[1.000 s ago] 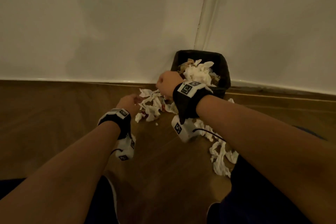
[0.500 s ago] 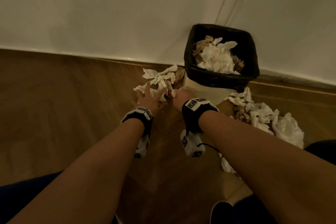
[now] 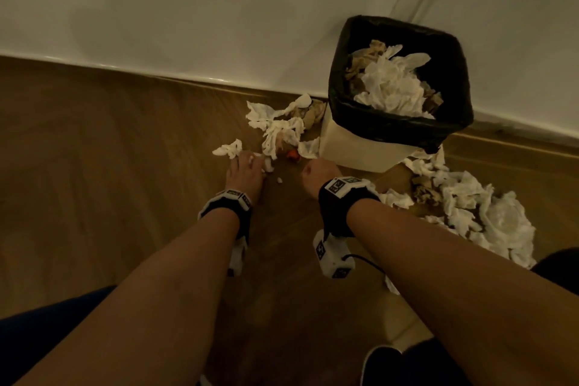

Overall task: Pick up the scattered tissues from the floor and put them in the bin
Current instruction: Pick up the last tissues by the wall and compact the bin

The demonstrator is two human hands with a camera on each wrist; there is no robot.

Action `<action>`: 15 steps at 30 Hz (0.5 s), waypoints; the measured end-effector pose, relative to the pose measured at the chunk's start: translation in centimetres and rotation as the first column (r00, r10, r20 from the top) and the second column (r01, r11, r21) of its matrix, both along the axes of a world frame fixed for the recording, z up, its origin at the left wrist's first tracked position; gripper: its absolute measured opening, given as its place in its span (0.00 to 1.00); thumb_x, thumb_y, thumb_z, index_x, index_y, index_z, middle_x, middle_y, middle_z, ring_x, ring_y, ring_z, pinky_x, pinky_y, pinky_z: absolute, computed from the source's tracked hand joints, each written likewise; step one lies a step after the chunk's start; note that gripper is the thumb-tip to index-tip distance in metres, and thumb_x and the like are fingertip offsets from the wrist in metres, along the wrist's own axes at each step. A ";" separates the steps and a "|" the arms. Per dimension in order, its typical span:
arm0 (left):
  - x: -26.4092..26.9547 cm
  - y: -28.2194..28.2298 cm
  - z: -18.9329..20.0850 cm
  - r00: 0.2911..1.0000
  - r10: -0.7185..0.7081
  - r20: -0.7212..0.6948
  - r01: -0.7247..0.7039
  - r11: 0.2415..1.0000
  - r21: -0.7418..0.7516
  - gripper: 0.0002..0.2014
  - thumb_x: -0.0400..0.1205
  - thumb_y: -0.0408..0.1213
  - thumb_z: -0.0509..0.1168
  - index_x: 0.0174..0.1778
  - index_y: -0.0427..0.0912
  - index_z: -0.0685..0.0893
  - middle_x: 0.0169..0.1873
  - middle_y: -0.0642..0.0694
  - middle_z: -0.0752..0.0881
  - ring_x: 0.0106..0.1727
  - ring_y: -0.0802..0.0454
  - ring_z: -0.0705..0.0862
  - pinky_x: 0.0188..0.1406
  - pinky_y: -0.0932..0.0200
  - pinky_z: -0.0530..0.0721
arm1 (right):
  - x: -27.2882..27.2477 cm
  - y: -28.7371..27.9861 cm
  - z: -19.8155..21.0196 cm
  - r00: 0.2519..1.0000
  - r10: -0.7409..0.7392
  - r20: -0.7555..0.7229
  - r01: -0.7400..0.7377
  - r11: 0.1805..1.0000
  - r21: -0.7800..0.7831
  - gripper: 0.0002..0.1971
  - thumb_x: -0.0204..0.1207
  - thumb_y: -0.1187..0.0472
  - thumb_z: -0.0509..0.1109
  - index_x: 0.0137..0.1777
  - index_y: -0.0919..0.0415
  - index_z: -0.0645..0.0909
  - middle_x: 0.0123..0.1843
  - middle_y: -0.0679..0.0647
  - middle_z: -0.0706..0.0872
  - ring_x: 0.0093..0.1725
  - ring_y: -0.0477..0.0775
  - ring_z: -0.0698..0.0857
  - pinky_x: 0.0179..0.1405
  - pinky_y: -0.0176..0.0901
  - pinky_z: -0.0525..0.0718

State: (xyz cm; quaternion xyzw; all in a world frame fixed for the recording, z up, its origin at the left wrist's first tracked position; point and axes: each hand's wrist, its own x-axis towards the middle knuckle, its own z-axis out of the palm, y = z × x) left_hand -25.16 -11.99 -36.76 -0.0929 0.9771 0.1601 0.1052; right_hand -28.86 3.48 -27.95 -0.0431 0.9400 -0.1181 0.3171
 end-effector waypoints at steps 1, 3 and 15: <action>-0.1 -0.1 0.0 0.999 0.039 -0.019 -0.038 0.998 0.041 0.19 0.85 0.35 0.55 0.72 0.38 0.69 0.73 0.35 0.65 0.71 0.35 0.67 0.70 0.43 0.68 | 0.0 -0.1 -0.1 1.000 0.004 -0.001 -0.004 1.000 -0.004 0.16 0.85 0.62 0.55 0.65 0.66 0.78 0.67 0.62 0.80 0.67 0.60 0.78 0.62 0.44 0.76; -0.5 -0.3 -0.2 0.994 0.101 -0.031 -0.099 0.993 0.072 0.15 0.83 0.31 0.56 0.66 0.39 0.74 0.68 0.34 0.70 0.67 0.35 0.72 0.66 0.42 0.73 | -0.1 -0.3 -0.3 1.000 0.006 0.004 -0.006 1.000 -0.010 0.17 0.85 0.63 0.54 0.69 0.66 0.76 0.72 0.62 0.76 0.71 0.59 0.75 0.67 0.43 0.73; -1.6 -3.4 0.7 0.939 0.343 -0.040 -0.316 0.900 0.300 0.27 0.84 0.58 0.49 0.35 0.41 0.81 0.27 0.43 0.80 0.33 0.45 0.80 0.31 0.57 0.70 | -0.2 -0.8 -2.0 0.999 -0.013 -0.039 0.011 0.999 -0.040 0.17 0.83 0.63 0.55 0.66 0.67 0.78 0.69 0.63 0.79 0.68 0.60 0.78 0.68 0.47 0.77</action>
